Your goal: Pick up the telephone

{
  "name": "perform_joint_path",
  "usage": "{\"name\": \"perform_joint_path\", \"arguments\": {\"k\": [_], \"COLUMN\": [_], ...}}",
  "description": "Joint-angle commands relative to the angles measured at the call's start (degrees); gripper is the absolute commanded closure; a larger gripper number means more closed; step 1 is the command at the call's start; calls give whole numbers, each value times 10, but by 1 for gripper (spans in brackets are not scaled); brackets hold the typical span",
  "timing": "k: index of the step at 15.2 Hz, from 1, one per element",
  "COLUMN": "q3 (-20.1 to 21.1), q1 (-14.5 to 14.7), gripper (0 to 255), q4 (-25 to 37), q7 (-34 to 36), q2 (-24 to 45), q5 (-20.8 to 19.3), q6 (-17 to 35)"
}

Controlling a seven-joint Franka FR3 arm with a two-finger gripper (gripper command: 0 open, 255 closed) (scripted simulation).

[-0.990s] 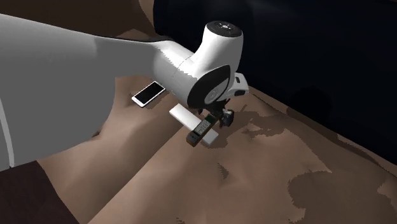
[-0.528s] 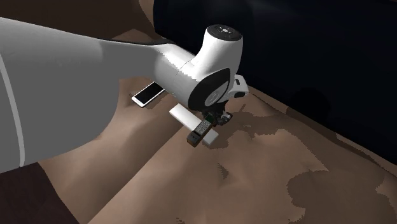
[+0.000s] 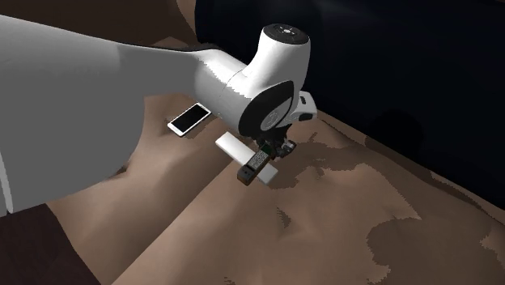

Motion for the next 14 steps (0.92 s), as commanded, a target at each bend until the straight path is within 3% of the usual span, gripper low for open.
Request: {"name": "perform_joint_path", "arguments": {"k": [1, 14], "q3": [-1, -6], "q1": [0, 3], "gripper": [255, 255], "q4": [3, 35], "q7": [0, 6], "q2": [-8, -45], "q5": [-2, -10], "q6": [-11, -79]}}
